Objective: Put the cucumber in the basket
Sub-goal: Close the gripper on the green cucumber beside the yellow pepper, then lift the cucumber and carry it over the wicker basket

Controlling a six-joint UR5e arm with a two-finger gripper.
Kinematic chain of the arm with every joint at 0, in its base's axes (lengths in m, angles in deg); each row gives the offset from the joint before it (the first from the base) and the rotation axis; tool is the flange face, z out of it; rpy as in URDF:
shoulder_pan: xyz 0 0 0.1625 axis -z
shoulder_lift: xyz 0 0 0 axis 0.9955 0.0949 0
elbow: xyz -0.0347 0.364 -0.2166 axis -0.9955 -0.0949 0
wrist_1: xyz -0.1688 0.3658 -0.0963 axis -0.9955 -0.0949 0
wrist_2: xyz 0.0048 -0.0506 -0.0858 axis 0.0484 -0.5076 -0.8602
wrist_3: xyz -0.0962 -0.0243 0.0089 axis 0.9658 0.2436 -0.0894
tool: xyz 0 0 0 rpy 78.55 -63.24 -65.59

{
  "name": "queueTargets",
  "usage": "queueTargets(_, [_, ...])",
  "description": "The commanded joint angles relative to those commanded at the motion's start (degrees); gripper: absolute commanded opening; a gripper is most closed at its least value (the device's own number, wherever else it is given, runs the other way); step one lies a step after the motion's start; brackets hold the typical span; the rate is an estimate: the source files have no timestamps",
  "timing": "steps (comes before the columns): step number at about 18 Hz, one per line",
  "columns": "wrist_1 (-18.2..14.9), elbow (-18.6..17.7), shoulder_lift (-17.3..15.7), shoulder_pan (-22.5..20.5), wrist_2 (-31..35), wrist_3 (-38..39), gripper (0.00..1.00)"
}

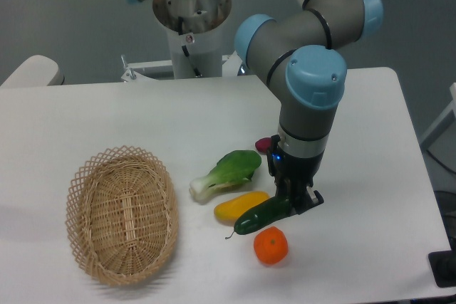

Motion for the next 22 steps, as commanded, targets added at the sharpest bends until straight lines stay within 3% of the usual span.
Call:
queueTargets(8, [-2.90,-1.58,-1.84,4.12,0.09,7.37,0.04])
queueTargets(12, [-2.82,-2.98,-2.46,8.69,0.44,16.50,0.04])
queueTargets(20, [-1.32,-13.17,-5.19,18.71,2.55,36.01,0.05])
queueTargets(22, [1.21,-15.98,-4.58,21.52,2.64,40.58,0.04])
